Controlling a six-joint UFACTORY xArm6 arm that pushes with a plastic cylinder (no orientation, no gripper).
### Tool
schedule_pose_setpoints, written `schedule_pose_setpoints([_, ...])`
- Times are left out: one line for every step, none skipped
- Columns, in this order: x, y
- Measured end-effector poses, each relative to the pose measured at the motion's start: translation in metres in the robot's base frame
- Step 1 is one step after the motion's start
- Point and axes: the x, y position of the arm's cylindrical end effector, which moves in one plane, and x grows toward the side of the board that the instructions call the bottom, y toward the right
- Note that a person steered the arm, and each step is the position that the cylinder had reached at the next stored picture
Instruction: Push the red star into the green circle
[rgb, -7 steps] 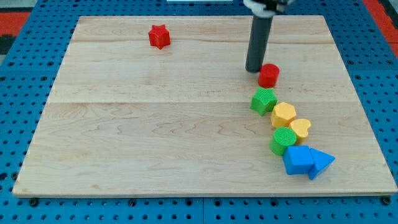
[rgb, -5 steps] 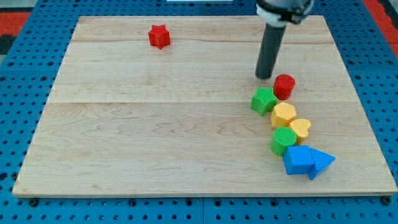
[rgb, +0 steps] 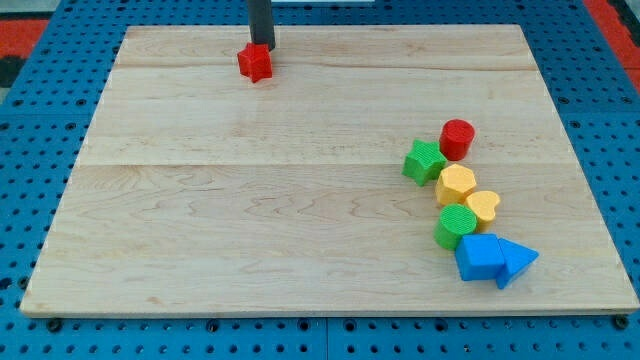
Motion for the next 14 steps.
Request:
schedule_pose_setpoints([0.008,-0.036])
schedule_pose_setpoints([0.039,0.021])
schedule_pose_setpoints([0.054,0.124])
schedule_pose_setpoints([0.027,0.082])
schedule_pose_setpoints([0.024,0.026])
schedule_pose_setpoints([0.096,0.061])
schedule_pose_setpoints([0.138,0.114])
schedule_pose_setpoints([0.121,0.085])
schedule_pose_setpoints([0.134,0.045])
schedule_pose_setpoints([0.22,0.072])
schedule_pose_setpoints([0.274,0.117])
schedule_pose_setpoints([0.265,0.091])
schedule_pose_setpoints([0.237,0.023])
schedule_pose_setpoints([0.207,0.075])
